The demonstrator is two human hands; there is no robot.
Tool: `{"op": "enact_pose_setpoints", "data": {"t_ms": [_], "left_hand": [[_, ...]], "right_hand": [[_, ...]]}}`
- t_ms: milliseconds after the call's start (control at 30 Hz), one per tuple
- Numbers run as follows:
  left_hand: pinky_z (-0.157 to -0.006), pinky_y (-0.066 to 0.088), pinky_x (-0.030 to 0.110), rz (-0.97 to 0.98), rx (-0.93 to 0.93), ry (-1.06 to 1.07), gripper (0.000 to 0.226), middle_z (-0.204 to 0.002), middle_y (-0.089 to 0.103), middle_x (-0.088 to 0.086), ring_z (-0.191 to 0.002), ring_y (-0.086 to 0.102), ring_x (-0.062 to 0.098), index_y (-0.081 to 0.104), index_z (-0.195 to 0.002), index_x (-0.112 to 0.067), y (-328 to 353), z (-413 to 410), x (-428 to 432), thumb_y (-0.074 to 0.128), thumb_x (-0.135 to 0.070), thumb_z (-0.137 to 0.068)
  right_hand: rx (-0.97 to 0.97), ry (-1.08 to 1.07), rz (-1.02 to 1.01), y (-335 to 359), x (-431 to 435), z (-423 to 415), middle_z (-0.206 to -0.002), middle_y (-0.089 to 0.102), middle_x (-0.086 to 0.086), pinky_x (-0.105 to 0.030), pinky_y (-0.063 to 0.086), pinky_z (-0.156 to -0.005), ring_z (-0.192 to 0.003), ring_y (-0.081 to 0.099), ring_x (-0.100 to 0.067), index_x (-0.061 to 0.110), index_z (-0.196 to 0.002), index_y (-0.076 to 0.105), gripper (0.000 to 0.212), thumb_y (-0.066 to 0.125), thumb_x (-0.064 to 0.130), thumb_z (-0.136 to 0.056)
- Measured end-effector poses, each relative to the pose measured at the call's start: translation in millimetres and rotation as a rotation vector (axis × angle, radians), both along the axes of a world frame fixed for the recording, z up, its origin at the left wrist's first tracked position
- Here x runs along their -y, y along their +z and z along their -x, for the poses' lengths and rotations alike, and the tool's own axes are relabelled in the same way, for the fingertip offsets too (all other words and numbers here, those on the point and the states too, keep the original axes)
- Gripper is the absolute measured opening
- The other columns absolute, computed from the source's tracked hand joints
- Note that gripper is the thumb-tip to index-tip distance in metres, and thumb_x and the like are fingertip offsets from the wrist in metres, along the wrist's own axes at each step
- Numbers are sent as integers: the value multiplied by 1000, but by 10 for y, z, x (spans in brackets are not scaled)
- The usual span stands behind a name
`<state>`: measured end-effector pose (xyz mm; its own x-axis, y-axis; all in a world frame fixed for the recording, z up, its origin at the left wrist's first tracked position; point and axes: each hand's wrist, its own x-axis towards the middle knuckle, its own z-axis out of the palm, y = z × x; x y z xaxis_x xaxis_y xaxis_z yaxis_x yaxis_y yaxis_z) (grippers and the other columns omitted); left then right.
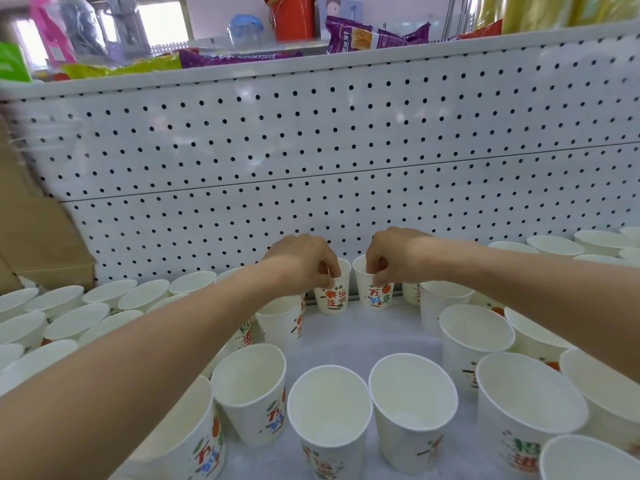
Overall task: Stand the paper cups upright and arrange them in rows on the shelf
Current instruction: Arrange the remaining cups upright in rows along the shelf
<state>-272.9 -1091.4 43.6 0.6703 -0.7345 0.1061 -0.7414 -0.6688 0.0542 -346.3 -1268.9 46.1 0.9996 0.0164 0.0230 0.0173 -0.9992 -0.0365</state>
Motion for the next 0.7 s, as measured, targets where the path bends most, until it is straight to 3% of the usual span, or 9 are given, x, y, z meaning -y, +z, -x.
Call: {"op": "enact_pose_setpoints", "data": {"t_ms": [167,267,367,433,533,633,700], "left_hand": [[-90,51,32,153,-54,-54,29,-106,67,-16,-96,61,3,67,-114,-31,223,147,-289,64,-43,-88],[-93,47,30,31,-101,-10,41,-108,61,-22,-102,56,2,63,-117,-35,327,202,-589,70,-50,-79],[-98,37,31,-159,-120,65,70,-119,49,-26,-113,46,4,49,-128,-47,275,182,-770,81,-52,-66],[-102,33,34,-196,-95,71,77,-123,48,-26,-117,43,7,45,-130,-50,193,128,-779,82,-53,-63],[-102,31,36,-193,-24,57,76,-121,53,-23,-117,46,11,44,-129,-47,122,94,-731,74,-67,-62],[-99,31,34,-181,29,86,78,-115,54,-19,-103,52,9,46,-126,-40,136,154,-692,63,-80,-62],[-99,32,36,-186,91,107,79,-114,54,-15,-94,54,10,46,-125,-35,141,198,-668,57,-83,-64]], "right_hand": [[79,104,-174,240,23,276,-101,62,14,-19,44,-73,-90,56,-2,30,-115,65,29,68,35,-87],[-26,185,-214,433,-87,527,-98,63,21,-14,41,-71,-92,57,4,37,-111,66,28,71,40,-83],[-208,248,-228,569,-290,760,-101,65,26,-17,44,-79,-94,57,10,45,-113,65,41,76,51,-73],[-360,264,-187,625,-439,922,-110,59,29,-14,41,-84,-101,52,13,49,-122,56,59,78,54,-67],[-512,224,-41,637,-623,1143,-123,48,29,-8,34,-79,-115,46,7,52,-135,37,81,75,61,-64],[-506,195,83,585,-731,1279,-126,44,29,-21,36,-89,-117,45,1,56,-139,22,95,70,74,-59],[-479,192,133,523,-744,1303,-114,43,30,-27,37,-89,-110,43,-3,55,-138,17,97,70,75,-59]]}}
